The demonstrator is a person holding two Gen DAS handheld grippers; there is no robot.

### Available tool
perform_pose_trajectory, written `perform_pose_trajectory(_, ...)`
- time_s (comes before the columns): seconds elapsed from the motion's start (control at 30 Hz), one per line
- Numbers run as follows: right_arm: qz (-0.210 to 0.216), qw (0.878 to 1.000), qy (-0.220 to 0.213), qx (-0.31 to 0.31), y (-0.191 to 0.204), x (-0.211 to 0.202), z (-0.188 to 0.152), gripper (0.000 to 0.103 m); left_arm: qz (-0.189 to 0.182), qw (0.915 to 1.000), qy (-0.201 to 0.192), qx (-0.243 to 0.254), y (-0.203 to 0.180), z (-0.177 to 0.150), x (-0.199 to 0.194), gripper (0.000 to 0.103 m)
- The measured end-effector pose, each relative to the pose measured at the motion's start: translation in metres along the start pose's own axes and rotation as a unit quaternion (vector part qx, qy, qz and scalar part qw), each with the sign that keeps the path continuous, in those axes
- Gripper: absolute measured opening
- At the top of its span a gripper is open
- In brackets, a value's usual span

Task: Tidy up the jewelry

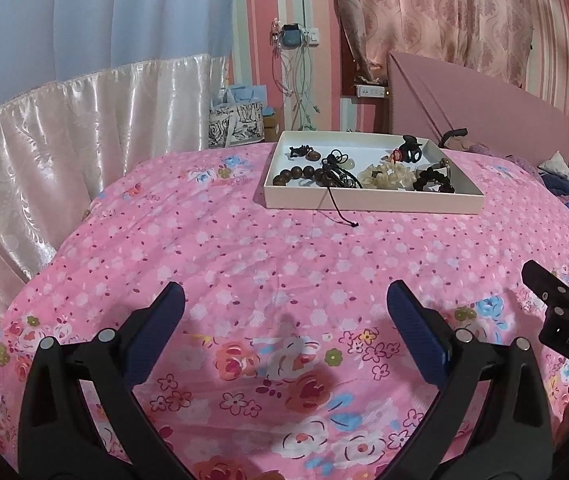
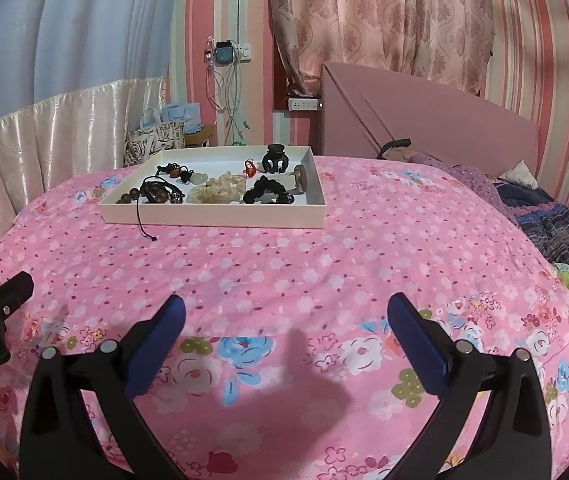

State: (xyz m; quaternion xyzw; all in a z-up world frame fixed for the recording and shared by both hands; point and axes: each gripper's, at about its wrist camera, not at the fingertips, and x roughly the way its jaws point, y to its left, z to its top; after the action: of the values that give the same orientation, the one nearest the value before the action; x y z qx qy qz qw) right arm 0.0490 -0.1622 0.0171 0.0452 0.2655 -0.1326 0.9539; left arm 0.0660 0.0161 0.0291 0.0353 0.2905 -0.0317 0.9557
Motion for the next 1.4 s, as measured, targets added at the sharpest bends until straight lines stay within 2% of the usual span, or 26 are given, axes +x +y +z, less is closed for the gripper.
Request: perform_pose_trajectory(1.4, -0.015, 1.000, -0.007, -0.008, -0.0006, 0.0005, 0.0012, 0.101, 0.007, 1.0000, 0.004, 0.005, -0.0022, -0.0009, 0.0045, 0.100)
